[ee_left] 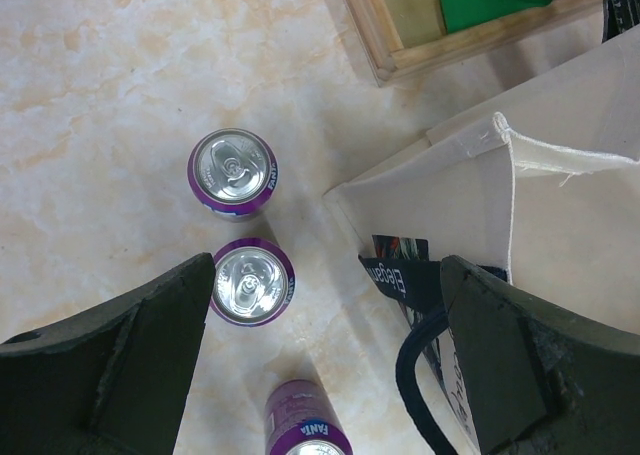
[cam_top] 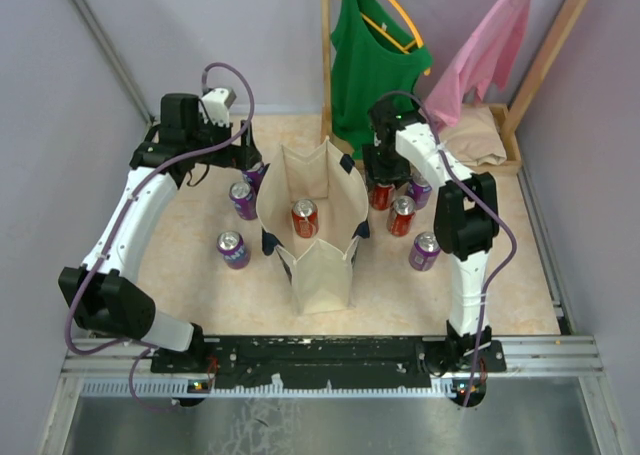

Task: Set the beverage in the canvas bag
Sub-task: Pick up the drink from the center of the board, then place the drink in the canvas bag.

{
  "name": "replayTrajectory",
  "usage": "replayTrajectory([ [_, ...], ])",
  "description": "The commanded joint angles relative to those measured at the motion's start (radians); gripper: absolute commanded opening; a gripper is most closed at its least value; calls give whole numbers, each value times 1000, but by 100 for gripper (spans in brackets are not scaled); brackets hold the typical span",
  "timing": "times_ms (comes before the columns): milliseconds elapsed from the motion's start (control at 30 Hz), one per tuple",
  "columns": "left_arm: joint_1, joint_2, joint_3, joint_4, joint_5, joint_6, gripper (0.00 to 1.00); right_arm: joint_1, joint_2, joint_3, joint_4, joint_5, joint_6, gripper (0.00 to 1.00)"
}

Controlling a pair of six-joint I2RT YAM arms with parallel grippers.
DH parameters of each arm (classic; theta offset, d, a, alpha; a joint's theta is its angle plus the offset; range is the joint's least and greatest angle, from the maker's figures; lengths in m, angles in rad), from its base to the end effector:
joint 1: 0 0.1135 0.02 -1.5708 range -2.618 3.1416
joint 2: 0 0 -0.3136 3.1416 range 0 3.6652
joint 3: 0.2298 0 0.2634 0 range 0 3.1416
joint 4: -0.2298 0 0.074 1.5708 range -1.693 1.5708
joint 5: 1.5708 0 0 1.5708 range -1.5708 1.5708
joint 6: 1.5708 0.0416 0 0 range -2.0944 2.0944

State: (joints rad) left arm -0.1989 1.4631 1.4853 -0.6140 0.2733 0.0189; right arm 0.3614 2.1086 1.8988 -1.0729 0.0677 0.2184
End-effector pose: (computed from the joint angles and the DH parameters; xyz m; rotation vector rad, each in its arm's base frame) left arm 0.3272 -0.0774 0.4273 0.3919 2.1289 -0.3990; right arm 0.4470 0.1660 0.2774 -0.1894 2.8400 0.0256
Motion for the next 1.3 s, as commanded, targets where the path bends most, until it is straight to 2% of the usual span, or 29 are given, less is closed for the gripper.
replayTrajectory([
  [0, 8, -29, -9, -12, 13, 5, 100, 7, -27, -6, 35, 21, 10, 7],
  [33, 9, -30, -11, -13, 12, 8, 100, 7, -37, -4, 41, 16, 16, 0],
  [133, 10, -36, -20, -9, 10, 12, 100, 13, -76, 39, 35, 14, 33, 0],
  [400, 13, -38, -51, 25, 6, -8, 100, 35, -170, 349, -92, 55, 72, 0],
  [500, 15, -36, -55, 35, -1, -6, 100, 43, -227, 411, -107, 67, 78, 0],
  [667, 22, -29, -62, 48, -1, -5, 100, 59, -372, 340, -50, 72, 103, 0],
  [900, 27, -4, -58, 50, 12, 21, 100, 125, -663, 70, 243, 0, 180, 0],
  [1000, 31, 10, -56, 53, 24, 30, 100, 212, -663, 74, 229, 9, 162, 0],
  [1133, 34, 26, -59, 60, 45, 31, 100, 351, -583, 206, 147, 100, 107, 0],
  [1267, 37, 35, -59, 62, 62, 26, 100, 420, -480, 329, 25, 137, 101, 0],
])
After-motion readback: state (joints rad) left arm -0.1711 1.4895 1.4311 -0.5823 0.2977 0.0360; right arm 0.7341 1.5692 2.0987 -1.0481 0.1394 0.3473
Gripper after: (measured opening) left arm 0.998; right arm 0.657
